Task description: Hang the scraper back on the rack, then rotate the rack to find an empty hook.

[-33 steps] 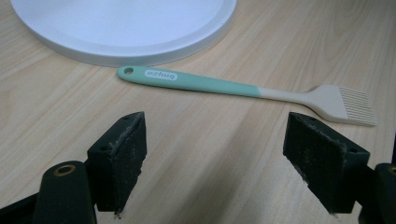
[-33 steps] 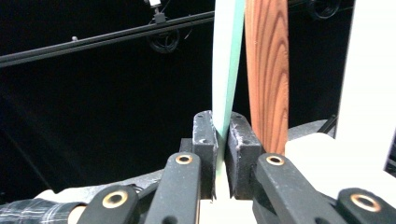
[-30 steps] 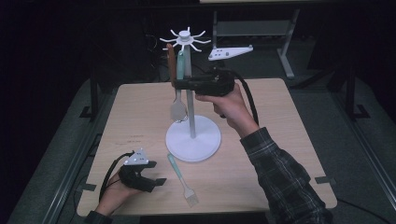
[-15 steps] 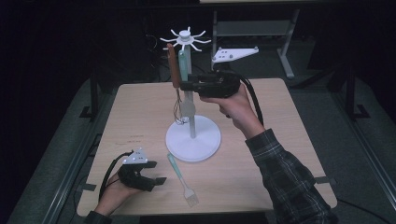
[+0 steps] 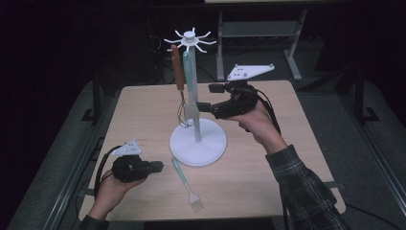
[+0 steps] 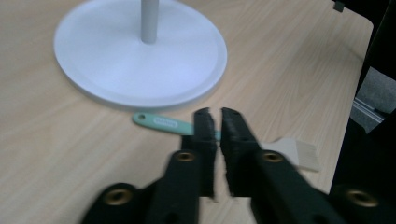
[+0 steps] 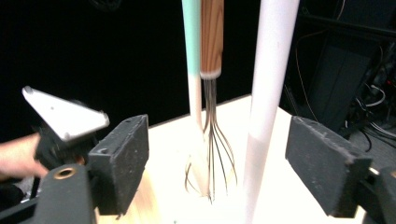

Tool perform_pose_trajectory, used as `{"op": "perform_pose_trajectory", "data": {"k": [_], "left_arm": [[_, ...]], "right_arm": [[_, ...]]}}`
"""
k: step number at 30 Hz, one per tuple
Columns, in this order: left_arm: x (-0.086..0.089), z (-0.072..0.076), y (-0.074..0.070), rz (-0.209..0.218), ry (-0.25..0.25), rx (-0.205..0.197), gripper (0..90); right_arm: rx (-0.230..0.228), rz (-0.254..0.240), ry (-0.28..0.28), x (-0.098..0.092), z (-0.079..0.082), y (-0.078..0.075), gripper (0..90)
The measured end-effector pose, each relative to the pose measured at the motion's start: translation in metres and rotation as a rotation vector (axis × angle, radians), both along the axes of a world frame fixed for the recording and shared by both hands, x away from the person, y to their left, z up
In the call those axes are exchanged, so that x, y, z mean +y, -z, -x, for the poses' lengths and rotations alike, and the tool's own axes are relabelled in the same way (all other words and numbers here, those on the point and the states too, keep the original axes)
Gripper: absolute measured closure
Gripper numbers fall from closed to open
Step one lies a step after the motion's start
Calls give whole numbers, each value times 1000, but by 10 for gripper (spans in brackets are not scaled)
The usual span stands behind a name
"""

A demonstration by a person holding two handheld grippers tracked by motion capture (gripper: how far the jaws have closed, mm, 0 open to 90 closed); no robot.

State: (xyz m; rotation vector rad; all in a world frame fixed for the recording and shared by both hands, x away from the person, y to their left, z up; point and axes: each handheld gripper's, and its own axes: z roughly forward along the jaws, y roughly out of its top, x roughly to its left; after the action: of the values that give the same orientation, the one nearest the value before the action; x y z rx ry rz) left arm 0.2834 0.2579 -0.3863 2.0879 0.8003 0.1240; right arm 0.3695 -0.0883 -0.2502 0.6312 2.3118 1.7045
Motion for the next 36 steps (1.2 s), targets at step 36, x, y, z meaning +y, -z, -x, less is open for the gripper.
{"op": "perform_pose_trajectory", "data": {"k": [36], "left_arm": [[-51,-58,-232,70,127,-253,900]], "right_arm": [[169,201,136,-45,40,143,143]]}}
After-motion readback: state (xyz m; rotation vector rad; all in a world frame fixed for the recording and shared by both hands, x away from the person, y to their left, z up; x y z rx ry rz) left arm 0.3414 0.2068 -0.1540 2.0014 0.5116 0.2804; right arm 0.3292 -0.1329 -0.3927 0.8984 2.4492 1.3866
